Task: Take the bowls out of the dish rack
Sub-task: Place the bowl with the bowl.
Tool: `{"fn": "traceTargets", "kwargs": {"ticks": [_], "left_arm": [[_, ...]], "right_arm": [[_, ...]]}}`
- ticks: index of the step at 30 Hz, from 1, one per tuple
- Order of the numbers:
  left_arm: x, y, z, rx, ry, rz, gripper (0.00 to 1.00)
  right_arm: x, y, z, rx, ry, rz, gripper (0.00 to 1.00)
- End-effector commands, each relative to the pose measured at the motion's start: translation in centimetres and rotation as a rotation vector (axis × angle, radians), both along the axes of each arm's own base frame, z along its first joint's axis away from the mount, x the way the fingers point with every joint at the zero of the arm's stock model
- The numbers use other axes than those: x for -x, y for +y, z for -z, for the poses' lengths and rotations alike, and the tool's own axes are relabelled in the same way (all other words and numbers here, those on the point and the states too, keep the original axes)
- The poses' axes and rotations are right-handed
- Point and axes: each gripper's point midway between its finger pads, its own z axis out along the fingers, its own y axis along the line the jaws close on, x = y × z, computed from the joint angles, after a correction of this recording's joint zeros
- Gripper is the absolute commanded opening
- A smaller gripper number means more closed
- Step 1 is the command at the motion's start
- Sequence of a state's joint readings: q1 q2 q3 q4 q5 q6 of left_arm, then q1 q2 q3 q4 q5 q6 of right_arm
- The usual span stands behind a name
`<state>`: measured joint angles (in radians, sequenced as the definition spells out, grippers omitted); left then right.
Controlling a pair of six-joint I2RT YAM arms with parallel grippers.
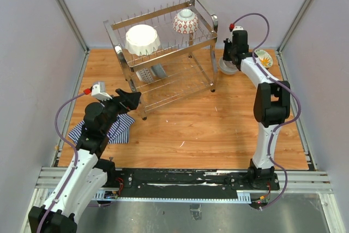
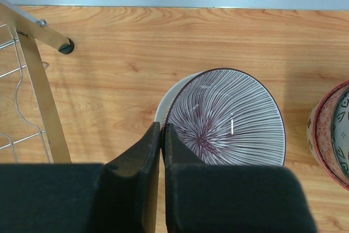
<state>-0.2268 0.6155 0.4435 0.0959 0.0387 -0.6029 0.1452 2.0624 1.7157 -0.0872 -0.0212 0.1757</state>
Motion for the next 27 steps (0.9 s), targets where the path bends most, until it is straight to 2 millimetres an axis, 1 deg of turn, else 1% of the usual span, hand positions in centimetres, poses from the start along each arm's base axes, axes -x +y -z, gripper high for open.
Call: {"fn": "traceTargets", "kwargs": {"ticks": [1,15,22,27], "left_arm": [[0.0,-0.2,-1.6,0.01,-0.052,0.007,1.0],[-0.2,-0.3,-1.5,0.009,-0.049,0.009,1.0],[-0.3,-0.4,-1.5,0.006,-0.046,0.013,1.0],[-0.4,-0.4,-1.5,0.005,-0.045,0.014,1.0]], "right_arm": [[-1.4,0.6,-2.5,0.052,-0.077,-0.005,0.01],[-2.0,1.5,-0.3,0.11,-0.04,-0.006,0.01],[-2.1,1.5,0.6,0.184,-0.025,0.016,0.01],[-2.2,1.5,1.3,0.19,-0.01,0.025,0.01]]}}
